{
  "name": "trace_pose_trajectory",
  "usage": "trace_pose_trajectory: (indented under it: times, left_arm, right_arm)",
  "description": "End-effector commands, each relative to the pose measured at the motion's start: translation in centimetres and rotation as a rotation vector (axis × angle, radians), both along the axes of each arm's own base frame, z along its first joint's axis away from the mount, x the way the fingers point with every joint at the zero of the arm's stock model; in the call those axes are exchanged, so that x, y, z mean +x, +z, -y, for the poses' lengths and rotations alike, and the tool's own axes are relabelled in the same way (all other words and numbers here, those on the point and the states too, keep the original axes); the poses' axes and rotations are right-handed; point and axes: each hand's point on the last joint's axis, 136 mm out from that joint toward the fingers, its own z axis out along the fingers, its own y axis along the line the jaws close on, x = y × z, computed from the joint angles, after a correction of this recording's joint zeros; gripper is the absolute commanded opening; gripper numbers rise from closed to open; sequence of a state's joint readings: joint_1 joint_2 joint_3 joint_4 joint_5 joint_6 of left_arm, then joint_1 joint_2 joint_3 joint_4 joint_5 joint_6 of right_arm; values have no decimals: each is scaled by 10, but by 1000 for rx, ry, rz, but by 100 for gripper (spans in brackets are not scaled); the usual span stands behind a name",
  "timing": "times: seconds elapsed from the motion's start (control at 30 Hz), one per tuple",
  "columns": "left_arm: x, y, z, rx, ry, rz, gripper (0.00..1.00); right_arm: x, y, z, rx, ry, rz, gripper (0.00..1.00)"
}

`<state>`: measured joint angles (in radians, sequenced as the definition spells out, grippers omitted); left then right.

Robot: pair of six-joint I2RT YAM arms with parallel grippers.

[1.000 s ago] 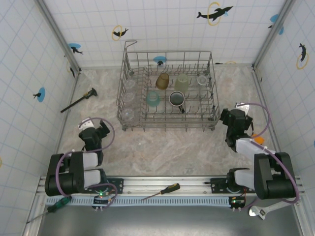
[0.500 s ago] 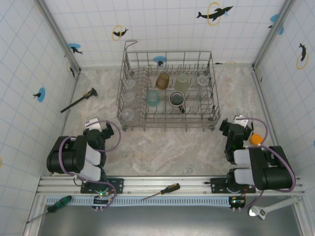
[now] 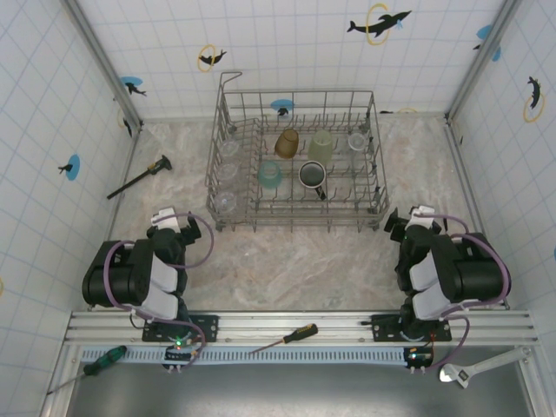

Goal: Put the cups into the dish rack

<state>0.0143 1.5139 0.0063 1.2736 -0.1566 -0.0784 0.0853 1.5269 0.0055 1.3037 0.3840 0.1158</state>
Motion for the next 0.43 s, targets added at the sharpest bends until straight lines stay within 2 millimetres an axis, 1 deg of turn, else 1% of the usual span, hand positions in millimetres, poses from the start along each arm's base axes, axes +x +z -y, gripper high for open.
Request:
trace_pose_trajectory:
  times: [0.0,0.07,0.17,0.4]
  left_arm:
    - [-1,1,3,-6,-26,7,98]
    - [-1,1,4,-7,-27,8,98]
    - [-1,1,3,-7,-27,7,98]
    - [-1,1,3,-7,-27,8,98]
  right_arm:
    - [-9,-9,0,-3,6,-38,100]
    - [-10,-4,-1,-6,8,-8,100]
    - [-8,-8,-1,-3,9,-30,100]
    - [-9,-7,-1,-5,9,-25,100]
